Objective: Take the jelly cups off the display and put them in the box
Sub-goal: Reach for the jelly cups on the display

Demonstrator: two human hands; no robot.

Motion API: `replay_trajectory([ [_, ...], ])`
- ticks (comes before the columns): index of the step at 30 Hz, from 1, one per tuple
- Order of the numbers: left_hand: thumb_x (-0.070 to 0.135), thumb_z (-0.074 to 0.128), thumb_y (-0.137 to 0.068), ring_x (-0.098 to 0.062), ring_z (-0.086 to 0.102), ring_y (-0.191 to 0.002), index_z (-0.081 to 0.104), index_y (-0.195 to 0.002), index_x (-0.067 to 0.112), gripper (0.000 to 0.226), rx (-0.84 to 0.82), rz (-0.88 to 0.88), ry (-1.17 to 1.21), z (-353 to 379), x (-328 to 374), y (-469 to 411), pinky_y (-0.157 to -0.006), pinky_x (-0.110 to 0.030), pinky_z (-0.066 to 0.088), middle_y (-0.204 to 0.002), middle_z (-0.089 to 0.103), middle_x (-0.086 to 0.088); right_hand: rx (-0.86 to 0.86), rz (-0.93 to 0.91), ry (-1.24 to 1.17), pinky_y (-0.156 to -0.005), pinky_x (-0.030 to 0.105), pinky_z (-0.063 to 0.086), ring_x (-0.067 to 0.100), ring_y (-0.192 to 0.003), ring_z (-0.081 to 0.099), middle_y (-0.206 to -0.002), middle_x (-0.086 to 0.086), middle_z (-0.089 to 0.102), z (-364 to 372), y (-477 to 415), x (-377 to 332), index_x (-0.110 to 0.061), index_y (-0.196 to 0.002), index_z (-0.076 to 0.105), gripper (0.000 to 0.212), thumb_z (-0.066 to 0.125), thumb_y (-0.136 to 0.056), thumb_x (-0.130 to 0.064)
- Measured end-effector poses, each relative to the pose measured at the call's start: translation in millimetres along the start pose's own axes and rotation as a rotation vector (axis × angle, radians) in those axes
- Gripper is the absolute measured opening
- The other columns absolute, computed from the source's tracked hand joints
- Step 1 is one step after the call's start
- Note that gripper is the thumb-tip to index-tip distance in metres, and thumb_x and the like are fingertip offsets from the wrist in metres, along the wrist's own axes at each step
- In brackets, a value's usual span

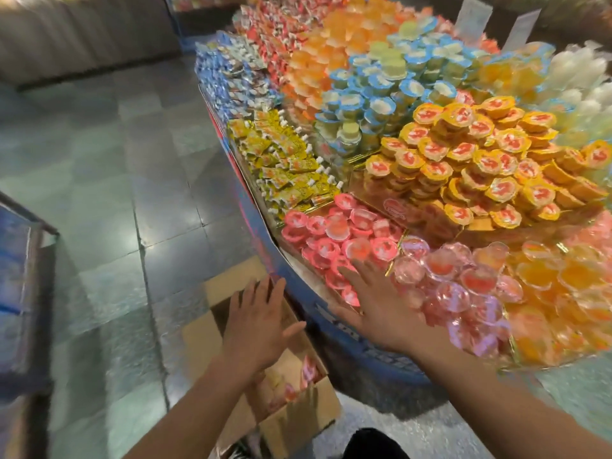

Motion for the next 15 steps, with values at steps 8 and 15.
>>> replay_trajectory([
  [8,0.078,0.034,-0.088,-0.031,0.014,-0.153,0.024,-0.157,0.023,0.088,-0.026,0.138,-0.044,12,-77,-15,-0.121,-0.053,0.012,-0.164,0.023,-0.009,-0.035,0.167,-0.074,-0.125,0.047,0.009,0.022,-0.155,-0.003,-0.168,-0.002,0.002,60,-23,-52,-0.028,-0.160,0.012,0.085,0.033,-0.092,-0.074],
  [15,0.077,0.010,-0.079,-0.028,0.001,-0.154,0.007,-0.159,0.025,0.096,-0.127,0.143,-0.037,61,-128,-44,-0.122,-0.050,0.001,-0.167,0.008,-0.007,-0.106,0.228,-0.135,-0.126,0.048,0.011,0.023,-0.155,-0.004,-0.168,-0.002,0.002,126,-54,-64,-0.028,-0.160,0.013,0.100,0.014,-0.078,-0.085],
])
Point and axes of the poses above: each hand's wrist, its own y-axis away from the middle knuckle, its own z-axis out of the palm, x = y × z, the point moved 10 cm from there along -y, towards the middle knuckle
